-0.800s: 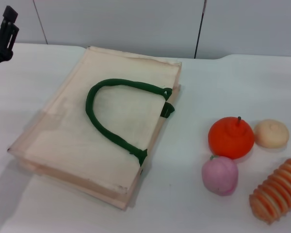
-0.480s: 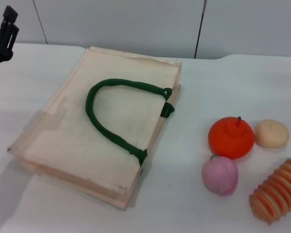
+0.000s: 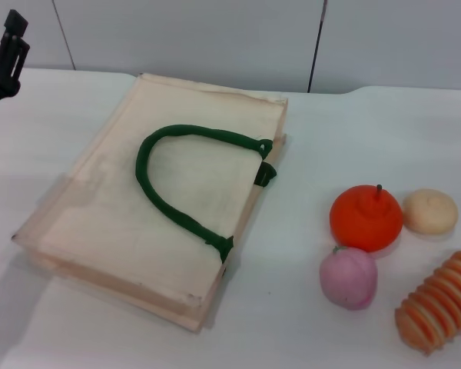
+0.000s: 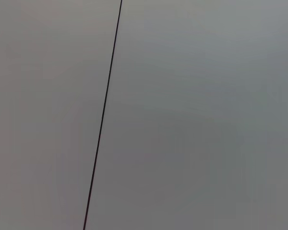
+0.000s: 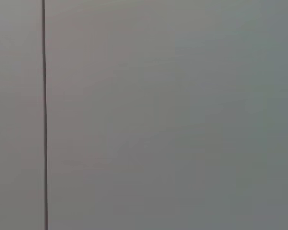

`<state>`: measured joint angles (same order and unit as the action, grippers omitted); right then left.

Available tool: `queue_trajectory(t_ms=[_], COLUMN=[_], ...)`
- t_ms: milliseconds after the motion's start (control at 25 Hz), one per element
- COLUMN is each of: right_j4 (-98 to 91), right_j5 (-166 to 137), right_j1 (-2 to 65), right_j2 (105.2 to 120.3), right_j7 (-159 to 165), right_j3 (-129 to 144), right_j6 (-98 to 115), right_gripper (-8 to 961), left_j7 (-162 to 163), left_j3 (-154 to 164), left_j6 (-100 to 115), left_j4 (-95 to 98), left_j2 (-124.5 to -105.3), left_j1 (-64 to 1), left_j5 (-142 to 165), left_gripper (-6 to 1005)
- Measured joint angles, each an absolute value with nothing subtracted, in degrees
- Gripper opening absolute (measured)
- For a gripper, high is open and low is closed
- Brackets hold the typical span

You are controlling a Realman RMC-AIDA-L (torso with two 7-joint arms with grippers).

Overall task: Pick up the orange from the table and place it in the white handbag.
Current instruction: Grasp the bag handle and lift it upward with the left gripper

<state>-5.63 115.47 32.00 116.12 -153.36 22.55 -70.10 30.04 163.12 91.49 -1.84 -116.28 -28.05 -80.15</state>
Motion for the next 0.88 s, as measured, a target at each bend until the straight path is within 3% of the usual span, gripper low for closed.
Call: queue_trajectory(t_ms=[880], right_j4=[-9.86], right_j5=[107.30], right_j1=[31.53], right_j2=[115.67], right_j7=[-138.59], right_j3=[23.04], right_j6=[-69.17], right_gripper=[576], left_j7=[41.11], left_j3=[163.93], left_j6=[89.19], left_j4=[-3.51], left_j2=[-115.98], left_j1=[-28.41], left_j5=[-77.47], left_gripper=[558])
